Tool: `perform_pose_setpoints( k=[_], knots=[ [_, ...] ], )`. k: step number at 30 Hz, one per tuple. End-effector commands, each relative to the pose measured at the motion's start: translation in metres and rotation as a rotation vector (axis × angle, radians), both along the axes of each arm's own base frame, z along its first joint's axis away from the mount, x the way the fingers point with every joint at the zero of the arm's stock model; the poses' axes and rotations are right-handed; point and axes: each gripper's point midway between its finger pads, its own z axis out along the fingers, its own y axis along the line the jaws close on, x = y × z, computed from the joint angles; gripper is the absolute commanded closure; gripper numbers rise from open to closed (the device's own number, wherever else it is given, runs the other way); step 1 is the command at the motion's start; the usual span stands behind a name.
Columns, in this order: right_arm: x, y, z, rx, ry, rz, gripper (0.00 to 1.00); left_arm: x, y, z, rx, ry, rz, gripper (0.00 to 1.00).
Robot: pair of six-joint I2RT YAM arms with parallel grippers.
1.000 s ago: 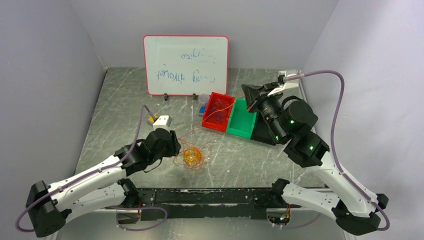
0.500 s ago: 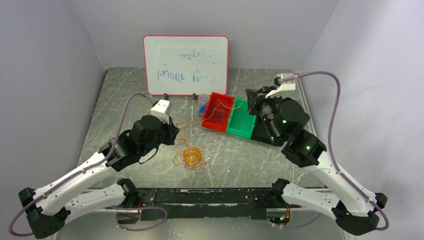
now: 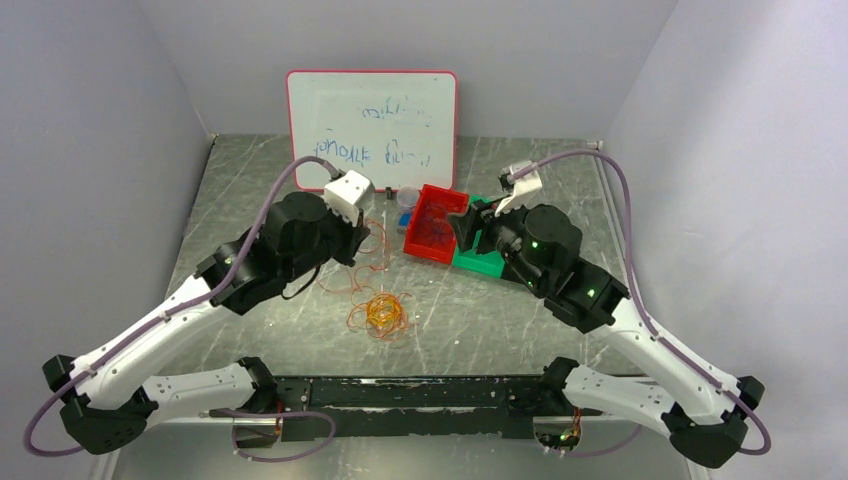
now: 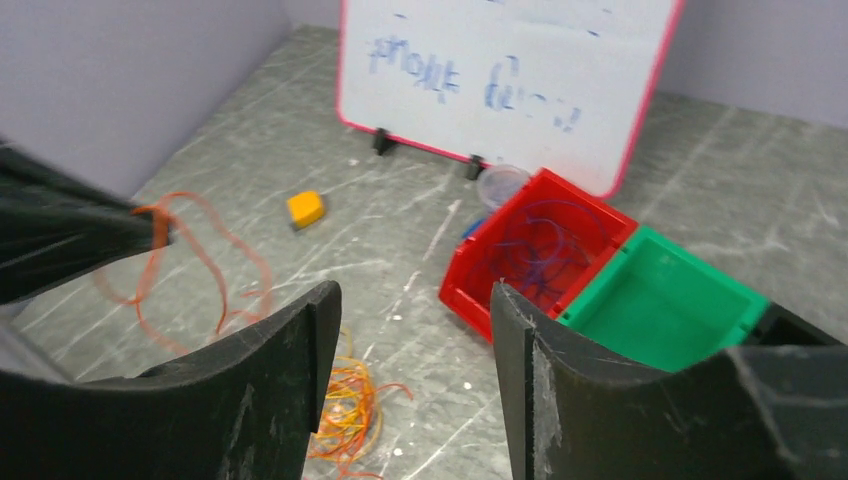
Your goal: Untangle the cables
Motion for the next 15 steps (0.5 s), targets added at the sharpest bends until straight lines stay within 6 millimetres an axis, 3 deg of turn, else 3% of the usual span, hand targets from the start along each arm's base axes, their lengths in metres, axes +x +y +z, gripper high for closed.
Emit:
perform_pose_setpoints(
  k=[1, 2, 5, 11, 15],
  knots=[
    [-0.026, 0.029, 0.024, 0.048, -0.119, 0.253, 0.38, -0.003, -0.001, -0.007, 0.103, -0.006, -0.066, 0.93],
    [-0.031, 0.035, 0.029, 0.065, -0.138, 0.298, 0.38, -0.003, -0.002, -0.007, 0.106, -0.005, -0.069, 0.93],
    [-0.039, 0.056, 0.018, 0.099, -0.13, 0.4, 0.36, -0.003, -0.006, -0.008, 0.102, -0.002, -0.085, 0.93],
    [-0.042, 0.096, 0.005, 0.211, -0.082, 0.532, 0.32, -0.001, -0.016, -0.01, 0.096, 0.012, -0.108, 0.93],
    [-0.041, 0.111, -0.01, 0.239, -0.045, 0.57, 0.3, -0.001, -0.021, -0.011, 0.085, 0.018, -0.121, 0.93]
  ],
)
